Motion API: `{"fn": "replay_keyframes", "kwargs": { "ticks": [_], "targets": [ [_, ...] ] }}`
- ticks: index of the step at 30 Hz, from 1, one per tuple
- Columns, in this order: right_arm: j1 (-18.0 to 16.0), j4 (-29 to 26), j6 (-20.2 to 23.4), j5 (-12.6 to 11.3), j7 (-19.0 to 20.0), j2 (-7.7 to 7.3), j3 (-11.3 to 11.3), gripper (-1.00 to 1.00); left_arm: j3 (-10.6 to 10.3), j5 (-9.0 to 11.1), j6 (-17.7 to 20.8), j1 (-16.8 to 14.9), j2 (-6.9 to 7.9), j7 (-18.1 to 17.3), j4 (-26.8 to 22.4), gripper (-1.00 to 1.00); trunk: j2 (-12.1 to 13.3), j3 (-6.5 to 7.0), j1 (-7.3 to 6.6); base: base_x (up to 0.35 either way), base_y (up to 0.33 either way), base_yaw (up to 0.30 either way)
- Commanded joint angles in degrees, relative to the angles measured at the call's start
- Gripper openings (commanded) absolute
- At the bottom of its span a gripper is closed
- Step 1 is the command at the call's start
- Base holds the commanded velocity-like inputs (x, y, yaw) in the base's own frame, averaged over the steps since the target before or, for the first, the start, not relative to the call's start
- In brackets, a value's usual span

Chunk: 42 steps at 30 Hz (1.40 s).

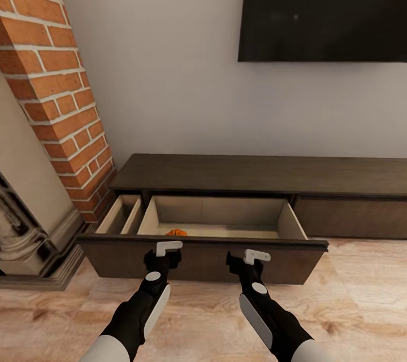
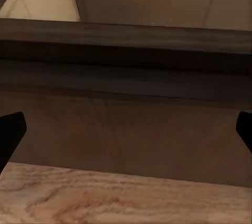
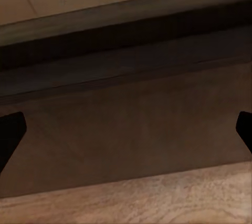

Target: Place each of the two pumpkins and all three candles from the living room inside a cabinet in the living room (use any cabinet), then make sure every cabinet is closed, and position the cauldron so it is next to a table in the living room.

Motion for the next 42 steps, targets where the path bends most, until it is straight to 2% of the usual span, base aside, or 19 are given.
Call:
{"fn": "replay_keyframes", "kwargs": {
  "ticks": [1, 5, 9, 12, 21, 32, 42],
  "targets": [
    [0.0, 0.0, 0.0, 0.0, 0.0, 0.0, 0.0, 1.0, 0.0, 0.0, 0.0, 0.0, 0.0, 0.0, 0.0, 1.0, 0.0, -0.22, 0.03, 0.003, 0.0, 0.0],
    [0.0, 0.0, 0.0, 0.0, 0.0, 0.01, 0.0, 1.0, 0.1, 0.0, 0.0, 0.0, 0.0, 0.0, 0.0, 1.0, -0.1, -1.11, 0.13, 0.001, 0.0, 0.0],
    [0.0, 0.0, 0.0, 0.0, 0.0, 0.01, 0.0, 1.0, 0.0, 0.0, -0.1, 0.0, 0.0, 0.0, 0.0, 1.0, -0.1, -1.11, 0.13, 0.0, 0.0, 0.0],
    [0.0, 0.0, 0.0, 0.0, 0.0, 0.01, 0.0, 1.0, 0.0, 0.0, 0.0, 0.0, 0.0, 0.0, 0.0, 1.0, -0.1, -1.77, 0.21, 0.0, 0.0, 0.0],
    [0.0, 0.0, 0.0, 0.0, 0.0, -0.05, 0.0, 1.0, 0.0, 0.0, -0.2, 0.0, 0.0, 0.0, 0.0, 1.0, -0.1, -1.77, 0.21, 0.008, 0.0, 0.0],
    [0.0, 0.0, -0.1, 0.0, 0.0, -0.04, 0.0, 1.0, 0.1, 0.1, -1.0, 0.0, 0.0, 0.1, 0.0, 1.0, -0.1, -1.77, 0.21, 0.136, 0.0, 0.0],
    [0.0, 0.0, 0.0, 0.0, 0.0, 0.01, 0.0, 1.0, 0.1, 0.1, -1.0, 0.0, 0.01, 0.1, 0.1, 1.0, -0.1, -1.77, 0.21, 0.289, 0.0, 0.0]
  ]
}}
